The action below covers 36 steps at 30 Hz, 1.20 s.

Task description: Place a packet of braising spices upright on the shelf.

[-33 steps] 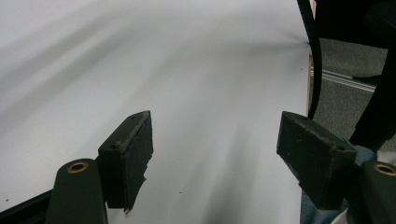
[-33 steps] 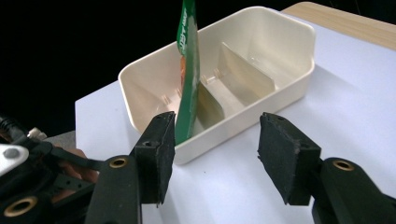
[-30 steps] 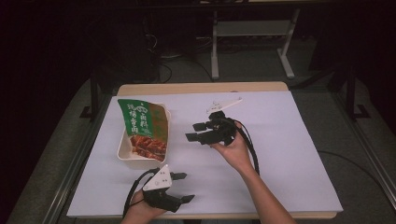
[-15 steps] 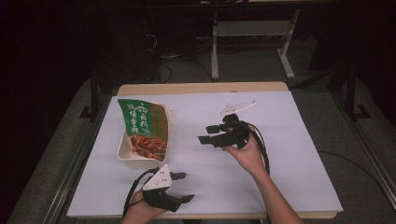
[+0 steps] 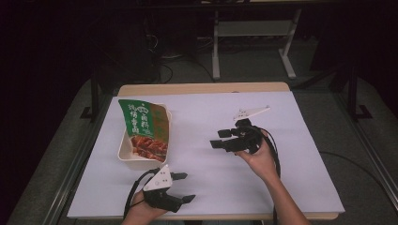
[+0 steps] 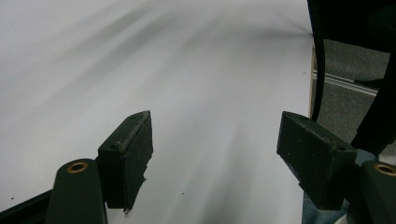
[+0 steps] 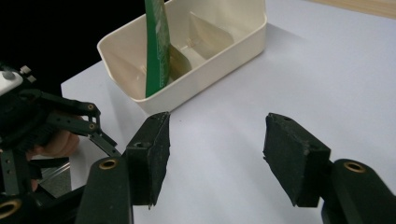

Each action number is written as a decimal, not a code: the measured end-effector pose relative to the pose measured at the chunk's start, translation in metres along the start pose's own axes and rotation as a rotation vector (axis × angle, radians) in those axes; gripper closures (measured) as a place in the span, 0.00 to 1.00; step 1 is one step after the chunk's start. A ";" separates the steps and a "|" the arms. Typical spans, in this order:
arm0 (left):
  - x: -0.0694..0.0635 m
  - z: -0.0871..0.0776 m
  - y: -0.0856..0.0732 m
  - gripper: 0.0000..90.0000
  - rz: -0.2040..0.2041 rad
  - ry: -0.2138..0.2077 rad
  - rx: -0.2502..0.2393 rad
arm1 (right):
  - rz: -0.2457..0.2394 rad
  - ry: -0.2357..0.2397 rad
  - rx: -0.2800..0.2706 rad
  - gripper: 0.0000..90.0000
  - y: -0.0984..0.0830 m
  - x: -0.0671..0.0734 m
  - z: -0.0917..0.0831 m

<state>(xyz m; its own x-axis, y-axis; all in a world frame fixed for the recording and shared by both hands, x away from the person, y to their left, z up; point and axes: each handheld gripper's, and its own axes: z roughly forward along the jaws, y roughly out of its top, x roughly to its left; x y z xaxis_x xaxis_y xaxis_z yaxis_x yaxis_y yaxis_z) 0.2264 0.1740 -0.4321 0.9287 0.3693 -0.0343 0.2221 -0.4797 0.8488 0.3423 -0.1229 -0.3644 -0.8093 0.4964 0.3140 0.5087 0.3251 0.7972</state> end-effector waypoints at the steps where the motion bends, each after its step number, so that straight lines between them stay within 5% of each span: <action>1: 0.000 0.000 0.000 0.29 -0.001 0.002 0.004 | 0.009 0.001 0.000 0.44 -0.003 -0.001 -0.002; 36: 0.002 0.002 0.000 0.30 -0.020 0.025 0.013 | 0.084 -0.051 -0.009 0.44 -0.061 -0.014 -0.047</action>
<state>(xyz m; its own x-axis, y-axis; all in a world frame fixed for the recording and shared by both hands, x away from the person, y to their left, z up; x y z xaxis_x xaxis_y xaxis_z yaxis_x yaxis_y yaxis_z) 0.2287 0.1733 -0.4334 0.9164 0.3985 -0.0380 0.2445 -0.4819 0.8414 0.3091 -0.1875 -0.3928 -0.7476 0.5624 0.3534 0.5715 0.2736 0.7736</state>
